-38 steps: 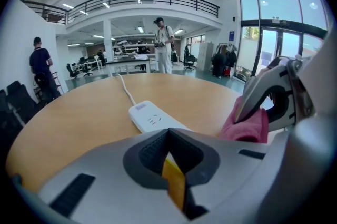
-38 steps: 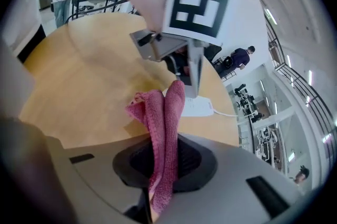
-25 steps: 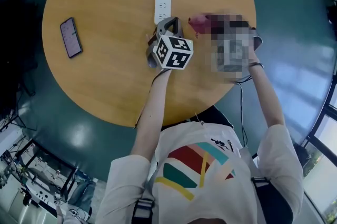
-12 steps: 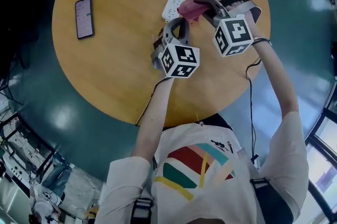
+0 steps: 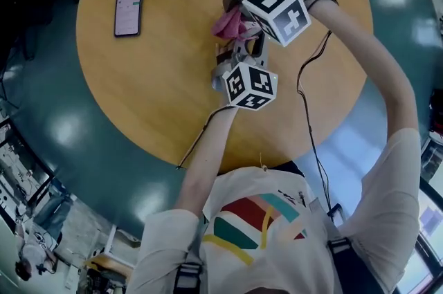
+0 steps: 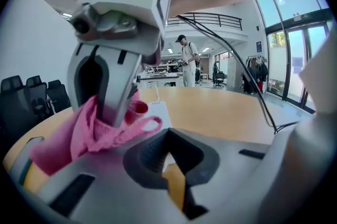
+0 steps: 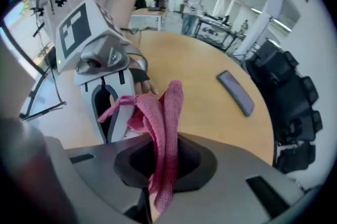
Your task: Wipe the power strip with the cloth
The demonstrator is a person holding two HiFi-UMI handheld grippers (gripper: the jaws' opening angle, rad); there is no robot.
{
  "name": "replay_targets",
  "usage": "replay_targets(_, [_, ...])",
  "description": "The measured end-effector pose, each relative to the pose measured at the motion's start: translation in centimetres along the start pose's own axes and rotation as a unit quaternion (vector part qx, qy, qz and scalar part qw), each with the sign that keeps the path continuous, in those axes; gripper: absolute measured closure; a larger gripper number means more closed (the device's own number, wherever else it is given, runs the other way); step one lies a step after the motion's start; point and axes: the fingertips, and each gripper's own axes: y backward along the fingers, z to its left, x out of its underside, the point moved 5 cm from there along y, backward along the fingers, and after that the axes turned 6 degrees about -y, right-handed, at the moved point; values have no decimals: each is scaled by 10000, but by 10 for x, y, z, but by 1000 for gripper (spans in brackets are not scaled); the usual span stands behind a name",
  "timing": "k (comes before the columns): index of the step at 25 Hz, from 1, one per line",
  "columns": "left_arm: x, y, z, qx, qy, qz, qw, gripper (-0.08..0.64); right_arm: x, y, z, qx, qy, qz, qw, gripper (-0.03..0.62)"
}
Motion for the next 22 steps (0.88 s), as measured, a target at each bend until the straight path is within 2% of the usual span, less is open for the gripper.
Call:
replay_targets(2, [-3,4,2,57,215,-71,9997,532,-9,-17,3,-520,715,332,9955,554])
replay_targets(5, [-8,13,3,155,530,-185,9983,532,-14,-21,24,-1333,1624,940,9732,554])
replay_targets(8, [-13,19,4,152,536,-195,9983,533,-16,-12,28,-1637,1856,1046,9632,554])
replay_targets(12, [-17,19,4,163,685,-169,9974,532,-13,-6,28,-1814,1971,1028,9580,554])
replay_targets(16, [-14,20,6,158,700,-171,9973,532,0,-8,25,-1799,2169,1282,9509,554])
replay_targets(22, [-10,18,7,75,633,-168,9978,532,59,-1,17,-1481,2122,1942,9462,554])
